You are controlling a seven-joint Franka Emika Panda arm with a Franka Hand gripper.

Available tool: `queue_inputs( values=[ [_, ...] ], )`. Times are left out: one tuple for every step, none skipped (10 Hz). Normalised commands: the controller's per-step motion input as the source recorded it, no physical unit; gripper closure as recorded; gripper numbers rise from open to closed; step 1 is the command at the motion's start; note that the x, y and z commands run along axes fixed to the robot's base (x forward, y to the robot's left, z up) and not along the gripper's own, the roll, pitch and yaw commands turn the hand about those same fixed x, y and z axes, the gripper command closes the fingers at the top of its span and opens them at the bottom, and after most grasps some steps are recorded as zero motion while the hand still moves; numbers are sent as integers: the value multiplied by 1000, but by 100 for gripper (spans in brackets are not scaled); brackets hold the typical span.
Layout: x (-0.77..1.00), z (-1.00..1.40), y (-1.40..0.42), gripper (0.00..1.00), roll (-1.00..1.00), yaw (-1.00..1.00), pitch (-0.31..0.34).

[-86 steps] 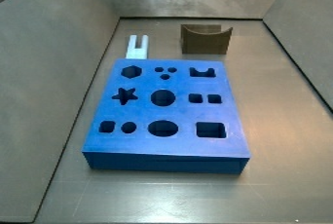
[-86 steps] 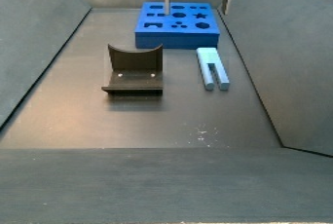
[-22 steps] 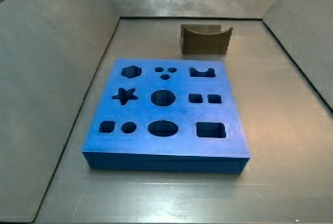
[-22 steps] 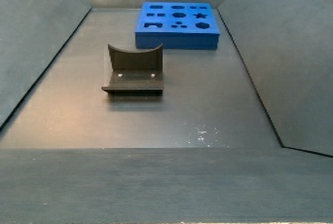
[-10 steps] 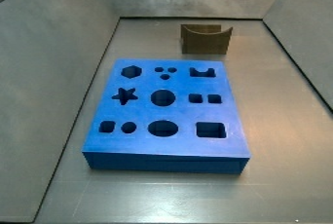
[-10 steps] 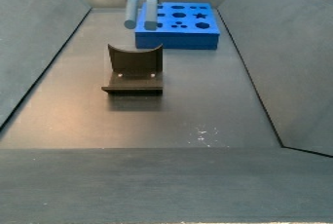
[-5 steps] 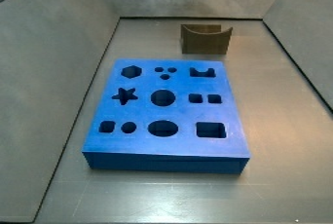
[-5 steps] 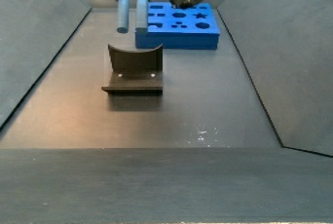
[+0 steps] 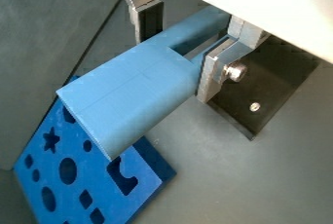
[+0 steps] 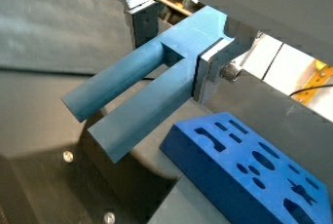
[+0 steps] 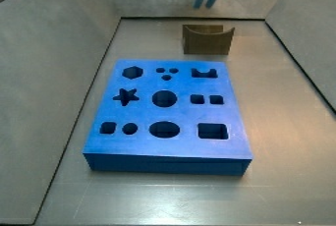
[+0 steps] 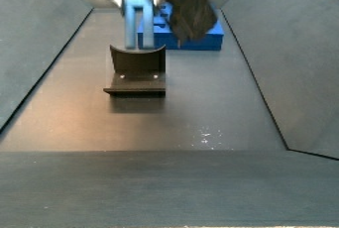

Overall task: Pick up the square-circle object. Move up. Place the square-circle object on the fixture. Regrasp the square-circle object. Move to above the board. Insert the square-circle object.
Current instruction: Place the square-circle object on the fixture, then regrasp the square-circle object.

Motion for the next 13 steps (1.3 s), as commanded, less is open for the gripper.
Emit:
queue_inputs(
  values=[
    [178, -1000, 135, 100, -676, -190, 182],
    [188, -1000, 139, 100, -462, -212, 128],
    [191, -1000, 139, 100, -309, -217, 94],
    [196, -1000, 136, 100, -193, -206, 44],
    [184, -893, 127, 100, -167, -192, 10],
    [147, -632, 98, 100, -167, -163, -22],
    [131, -514, 83, 100, -164, -148, -32],
    [93, -276, 66, 100, -144, -101, -39],
    [85, -246, 91, 100, -122, -91, -51],
    [82, -235, 101, 100, -117, -76, -55],
    [81, -236, 101, 100, -116, -65, -54],
    [0, 0, 0, 0, 0, 0, 0],
    [0, 1000, 0, 0, 0, -58, -19]
  ],
)
